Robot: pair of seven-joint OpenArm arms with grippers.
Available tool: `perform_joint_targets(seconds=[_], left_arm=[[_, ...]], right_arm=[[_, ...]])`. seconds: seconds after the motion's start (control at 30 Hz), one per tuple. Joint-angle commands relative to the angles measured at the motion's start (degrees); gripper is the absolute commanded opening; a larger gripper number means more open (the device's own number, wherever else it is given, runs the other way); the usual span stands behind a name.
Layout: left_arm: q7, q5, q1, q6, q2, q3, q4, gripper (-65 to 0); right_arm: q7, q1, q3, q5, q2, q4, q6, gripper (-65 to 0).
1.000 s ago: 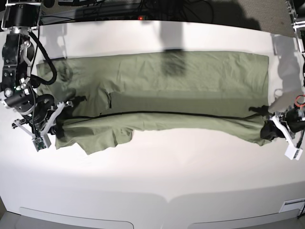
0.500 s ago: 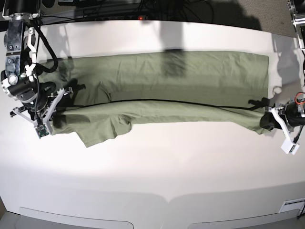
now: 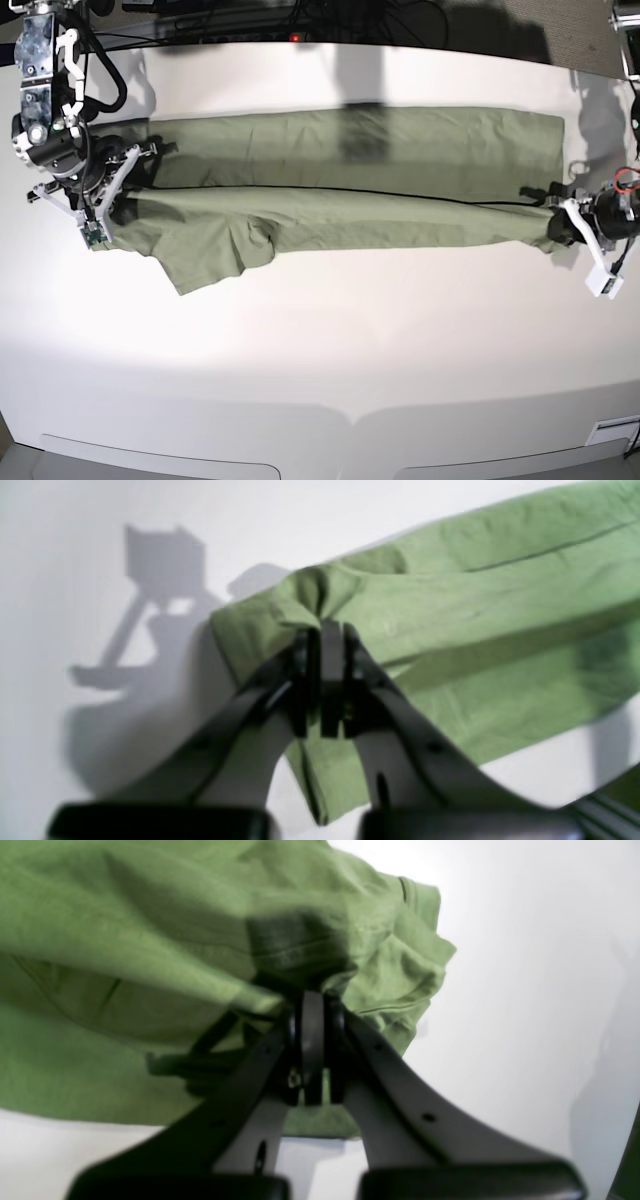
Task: Fold the T-shirt properly
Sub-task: 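Lay the folded edge down along the shoulder edge with both grippers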
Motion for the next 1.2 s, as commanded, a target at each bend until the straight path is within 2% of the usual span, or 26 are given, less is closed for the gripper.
perform_joint_targets(seconds=[0.0,0.27,0.43,0.7,1.0,1.17], left_arm=[[-1.14,0.85,-0.15,0.46,-1.16,-0.48,2.97,-65.0],[-1.97,8.76,5.27,4.90,-1.16,-0.48,13.62,-65.0],[-1.99,9.16,6.51,4.90,-1.16,-0.48,13.68,-65.0],[-1.92,9.14,6.80,4.92,-1.16,-0.48,13.68,-65.0],[-1.95,9.11,8.04,5.07,-1.14,-0.48,13.68,-65.0],[-1.88,9.16,9.60,5.07,-1.16,-0.48,13.68,-65.0]], right_arm=[[0.90,0.61,0.46,-0.22,0.96,1.09,-0.76,-65.0],[0.61,0.15,0.46,-0.26,0.94,1.38,-0.90,-65.0],[0.70,-1.60,0.46,-3.26,0.96,4.66,-1.73,-65.0],[-0.48,-4.22,0.46,-3.61,0.96,11.85,-3.96,-65.0],[-0.13,-9.94,0.46,-12.20,0.94,12.37,-8.17,-65.0],[-0.20,-11.04,0.46,-12.11,0.94,12.37,-9.03,-65.0]])
